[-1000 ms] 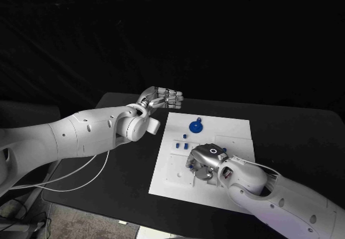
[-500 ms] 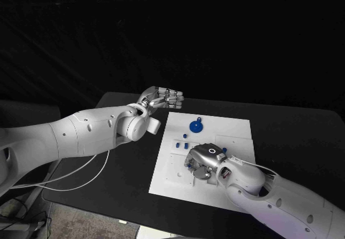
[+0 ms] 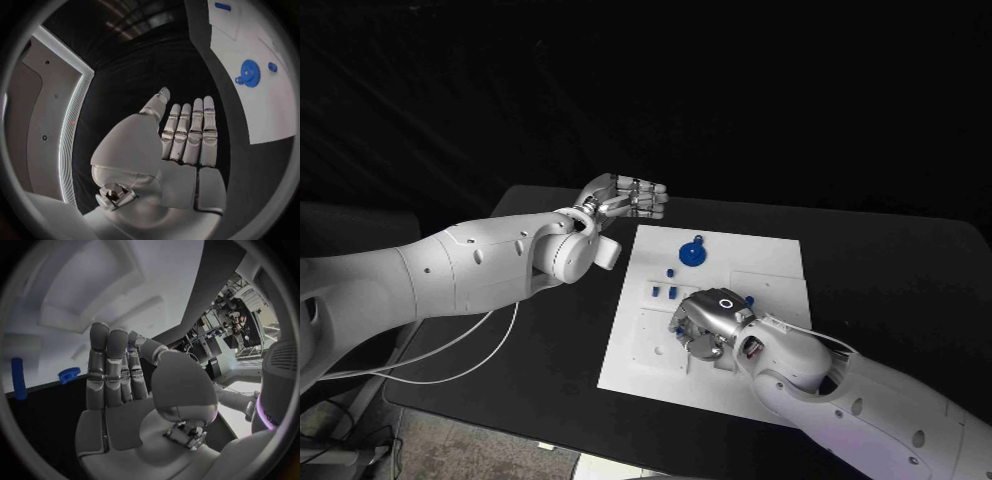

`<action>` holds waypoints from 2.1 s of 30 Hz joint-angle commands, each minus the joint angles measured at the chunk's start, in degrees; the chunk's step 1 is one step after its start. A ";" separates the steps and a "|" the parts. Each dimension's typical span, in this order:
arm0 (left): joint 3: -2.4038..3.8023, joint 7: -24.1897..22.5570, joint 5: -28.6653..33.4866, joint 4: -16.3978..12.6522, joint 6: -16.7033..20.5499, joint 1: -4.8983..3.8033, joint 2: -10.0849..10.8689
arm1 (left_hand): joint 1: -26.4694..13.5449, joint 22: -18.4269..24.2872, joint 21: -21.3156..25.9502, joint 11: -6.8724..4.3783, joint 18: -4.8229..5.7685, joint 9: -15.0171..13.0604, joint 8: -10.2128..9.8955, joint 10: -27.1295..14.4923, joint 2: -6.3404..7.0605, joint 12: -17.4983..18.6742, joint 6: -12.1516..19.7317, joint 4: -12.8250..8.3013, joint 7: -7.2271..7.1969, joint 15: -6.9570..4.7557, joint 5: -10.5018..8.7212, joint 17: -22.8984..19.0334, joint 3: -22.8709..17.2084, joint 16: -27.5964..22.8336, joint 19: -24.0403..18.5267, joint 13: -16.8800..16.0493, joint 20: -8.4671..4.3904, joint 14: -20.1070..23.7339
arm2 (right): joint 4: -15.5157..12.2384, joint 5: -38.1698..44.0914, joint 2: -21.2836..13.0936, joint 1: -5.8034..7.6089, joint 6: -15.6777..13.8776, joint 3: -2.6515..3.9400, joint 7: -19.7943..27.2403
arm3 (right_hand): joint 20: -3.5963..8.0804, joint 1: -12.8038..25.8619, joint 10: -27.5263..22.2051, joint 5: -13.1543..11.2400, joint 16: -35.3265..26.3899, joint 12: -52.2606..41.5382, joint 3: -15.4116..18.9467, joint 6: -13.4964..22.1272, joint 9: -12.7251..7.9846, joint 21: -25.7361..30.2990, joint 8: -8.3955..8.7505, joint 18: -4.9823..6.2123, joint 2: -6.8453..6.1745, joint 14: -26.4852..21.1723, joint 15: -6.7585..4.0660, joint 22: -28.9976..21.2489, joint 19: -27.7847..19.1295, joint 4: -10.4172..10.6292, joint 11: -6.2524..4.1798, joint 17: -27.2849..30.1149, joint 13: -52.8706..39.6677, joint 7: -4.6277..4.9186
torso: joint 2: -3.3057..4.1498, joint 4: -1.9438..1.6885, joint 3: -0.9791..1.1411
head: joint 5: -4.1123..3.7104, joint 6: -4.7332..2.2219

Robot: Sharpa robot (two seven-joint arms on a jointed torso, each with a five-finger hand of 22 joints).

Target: Assemble the parts on the task board

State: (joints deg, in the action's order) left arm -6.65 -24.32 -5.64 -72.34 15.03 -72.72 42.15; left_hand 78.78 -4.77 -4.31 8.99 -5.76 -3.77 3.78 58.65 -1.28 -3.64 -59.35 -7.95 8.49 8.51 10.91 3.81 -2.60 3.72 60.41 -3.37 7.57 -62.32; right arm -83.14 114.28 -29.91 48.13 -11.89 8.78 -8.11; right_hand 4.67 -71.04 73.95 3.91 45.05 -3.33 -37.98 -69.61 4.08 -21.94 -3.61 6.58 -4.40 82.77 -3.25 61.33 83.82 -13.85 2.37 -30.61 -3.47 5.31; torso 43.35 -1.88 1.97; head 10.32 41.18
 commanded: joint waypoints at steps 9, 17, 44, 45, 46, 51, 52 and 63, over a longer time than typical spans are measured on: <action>0.04 0.00 0.22 -0.10 -1.54 -0.06 -0.05 | -0.20 0.15 -0.18 0.20 0.07 0.05 -0.20 -0.42 -0.42 0.07 0.46 -0.03 0.06 -0.04 0.15 -0.07 0.17 -0.25 0.24 0.05 0.04 0.36 | 0.65 -2.76 -0.04 -0.12 -1.00 -0.06 1.24 | -1.15 1.00 -4.19 1.35 -0.63 -0.01 -0.56 2.06 -0.22 1.26 -0.01 2.92 -2.15 -0.70 0.82 0.03 -0.09 0.01 1.37 0.92 0.08 0.71 | 0.00 -0.02 -0.03 | -0.29 0.02; 0.04 0.07 0.22 -0.10 -1.67 -0.06 -0.02 | -0.18 0.18 -0.17 0.22 0.07 0.05 -0.20 -0.47 -0.40 0.07 0.52 0.00 0.07 -0.03 0.03 -0.07 0.23 -0.25 0.23 0.05 0.06 0.40 | 0.74 -3.06 -0.04 -0.12 -0.92 -0.07 1.21 | -1.45 1.05 -5.22 1.85 -0.38 0.00 0.59 2.25 -0.24 1.87 -0.01 3.15 -2.63 -0.91 1.04 0.56 -0.09 -0.18 1.65 1.38 0.09 0.75 | 0.01 -0.02 -0.04 | -0.34 0.06; 0.03 0.30 0.22 0.36 -1.72 -0.06 0.39 | -0.06 0.23 -0.15 0.24 0.05 0.05 -0.19 -0.55 -0.38 0.06 0.54 -0.02 0.07 0.01 0.06 -0.08 0.31 -0.25 0.20 0.05 0.09 0.50 | -4.93 -10.97 -4.85 0.01 -7.06 2.42 3.02 | -2.91 -5.98 -13.30 4.35 -0.06 -0.40 32.42 11.85 -0.49 6.77 0.04 3.51 -5.43 -0.79 2.54 -2.87 2.27 13.16 3.37 3.53 0.10 -0.11 | -0.02 0.07 0.03 | -1.07 -0.50; 0.03 0.31 0.22 0.37 -1.72 -0.06 0.41 | -0.06 0.23 -0.15 0.24 0.05 0.05 -0.19 -0.55 -0.38 0.06 0.54 -0.02 0.07 0.01 0.06 -0.08 0.31 -0.25 0.20 0.05 0.09 0.50 | -5.42 -11.83 -5.32 0.12 -6.69 3.02 3.09 | -2.80 -5.91 -12.85 4.31 0.10 -0.39 31.78 11.39 -0.50 6.44 0.06 3.42 -5.02 -0.64 2.43 -2.78 2.34 12.43 3.25 3.46 0.12 -0.05 | -0.03 0.09 0.01 | -1.13 -0.56; 0.03 0.32 0.22 0.37 -1.73 -0.06 0.42 | -0.06 0.23 -0.15 0.24 0.05 0.05 -0.19 -0.55 -0.38 0.06 0.54 -0.02 0.07 0.01 0.06 -0.08 0.31 -0.25 0.20 0.05 0.09 0.50 | -5.65 -12.26 -5.57 0.19 -6.45 3.33 3.11 | -2.74 -5.61 -12.66 4.35 0.18 -0.37 31.56 11.26 -0.50 6.23 0.06 3.37 -4.80 -0.58 2.39 -2.73 2.29 11.88 3.20 3.41 0.13 -0.04 | -0.04 0.11 0.01 | -1.15 -0.58; 0.03 0.31 0.22 0.38 -1.74 -0.06 0.46 | 0.01 0.23 -0.15 0.23 0.03 0.05 -0.19 -0.54 -0.37 0.06 0.52 -0.04 0.07 0.00 0.08 -0.07 0.30 -0.24 0.20 0.05 0.10 0.51 | -7.30 -15.31 -8.59 1.52 -1.39 6.08 2.77 | -1.70 -3.37 -7.56 4.33 2.77 -0.34 31.37 9.75 -0.49 1.72 0.04 3.07 -1.44 0.67 1.46 -0.68 2.58 7.97 2.15 1.55 0.07 1.77 | -0.05 0.12 -0.01 | -1.51 -0.92; 0.03 0.31 0.22 0.36 -1.76 -0.06 0.49 | 0.01 0.23 -0.15 0.23 0.03 0.05 -0.19 -0.54 -0.37 0.06 0.52 -0.04 0.07 0.00 0.08 -0.07 0.30 -0.24 0.20 0.05 0.10 0.51 | -7.41 -15.66 -9.11 1.89 -0.61 6.31 2.75 | -1.76 -2.69 -7.34 4.49 3.73 -0.33 31.62 9.10 -0.55 -0.38 0.21 3.00 -0.51 0.23 1.51 0.44 2.41 6.38 2.19 0.83 0.05 1.96 | -0.04 0.07 -0.01 | -1.68 -0.98; 0.02 0.29 0.22 0.39 -1.85 -0.06 0.64 | 0.02 0.23 -0.17 0.21 0.04 0.05 -0.18 -0.49 -0.37 0.06 0.47 -0.04 0.06 -0.01 0.10 -0.07 0.30 -0.25 0.21 0.04 0.08 0.48 | -7.41 -11.31 -14.12 5.20 6.27 7.41 -1.04 | -2.30 -3.51 -9.43 6.38 4.11 -0.32 34.02 10.20 -0.49 0.63 0.02 3.58 -1.97 -0.12 1.99 0.08 2.20 6.52 2.78 1.08 0.05 2.45 | 0.04 0.04 0.07 | -2.30 -1.15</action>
State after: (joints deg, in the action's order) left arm -6.67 -23.67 -5.63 -71.90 14.02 -72.73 42.81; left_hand 78.78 -4.60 -4.31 9.20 -5.76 -3.77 3.78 58.44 -1.28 -3.64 -59.15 -7.95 8.69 8.50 10.91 3.81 -2.60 3.72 60.41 -3.37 7.57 -62.32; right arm -90.54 100.44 -43.89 53.25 -9.68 16.17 -7.05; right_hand 2.66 -74.46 64.68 10.44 49.02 -3.50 -3.98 -59.58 3.61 -21.47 -3.77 9.29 -5.99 82.89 -1.33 61.51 84.04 -7.62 5.13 -29.59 -3.37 7.75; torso 43.31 -1.77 1.96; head 8.18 40.02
